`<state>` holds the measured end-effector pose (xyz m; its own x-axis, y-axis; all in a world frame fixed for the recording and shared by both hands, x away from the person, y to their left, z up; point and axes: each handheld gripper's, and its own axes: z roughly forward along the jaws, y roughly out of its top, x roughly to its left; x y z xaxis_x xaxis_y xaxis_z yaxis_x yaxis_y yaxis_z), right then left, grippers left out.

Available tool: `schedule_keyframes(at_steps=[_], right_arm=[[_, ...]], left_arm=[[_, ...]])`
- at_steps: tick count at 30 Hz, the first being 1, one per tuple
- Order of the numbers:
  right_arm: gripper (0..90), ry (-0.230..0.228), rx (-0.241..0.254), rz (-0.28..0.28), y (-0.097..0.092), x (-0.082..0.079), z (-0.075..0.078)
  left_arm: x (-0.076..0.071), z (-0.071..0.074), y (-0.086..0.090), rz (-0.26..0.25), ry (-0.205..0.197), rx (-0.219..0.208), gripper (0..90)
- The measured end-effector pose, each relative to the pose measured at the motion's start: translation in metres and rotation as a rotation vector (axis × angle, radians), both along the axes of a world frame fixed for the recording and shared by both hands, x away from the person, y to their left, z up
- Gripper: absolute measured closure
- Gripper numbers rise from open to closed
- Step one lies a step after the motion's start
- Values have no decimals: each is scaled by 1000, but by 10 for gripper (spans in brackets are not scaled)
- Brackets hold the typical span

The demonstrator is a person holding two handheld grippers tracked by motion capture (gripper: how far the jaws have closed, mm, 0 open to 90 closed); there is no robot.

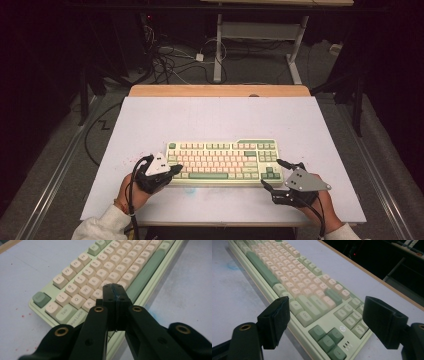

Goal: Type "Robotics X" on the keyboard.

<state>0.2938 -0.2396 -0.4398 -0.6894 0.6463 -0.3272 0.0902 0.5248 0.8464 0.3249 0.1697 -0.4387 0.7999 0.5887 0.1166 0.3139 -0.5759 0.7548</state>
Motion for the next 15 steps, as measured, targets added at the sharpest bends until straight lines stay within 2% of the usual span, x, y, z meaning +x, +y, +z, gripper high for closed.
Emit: schedule_keyframes(at_steps=[6,11,15], right_arm=[[230,9,-4,0,1,1,-2],[230,10,-6,2,1,0,-2],[231,5,-6,1,0,1,-1]], left_arm=[[8,1,-16,-29,18,21,877],[14,1,-23,-48,31,14,877],[17,-1,-29,-62,38,28,877]])
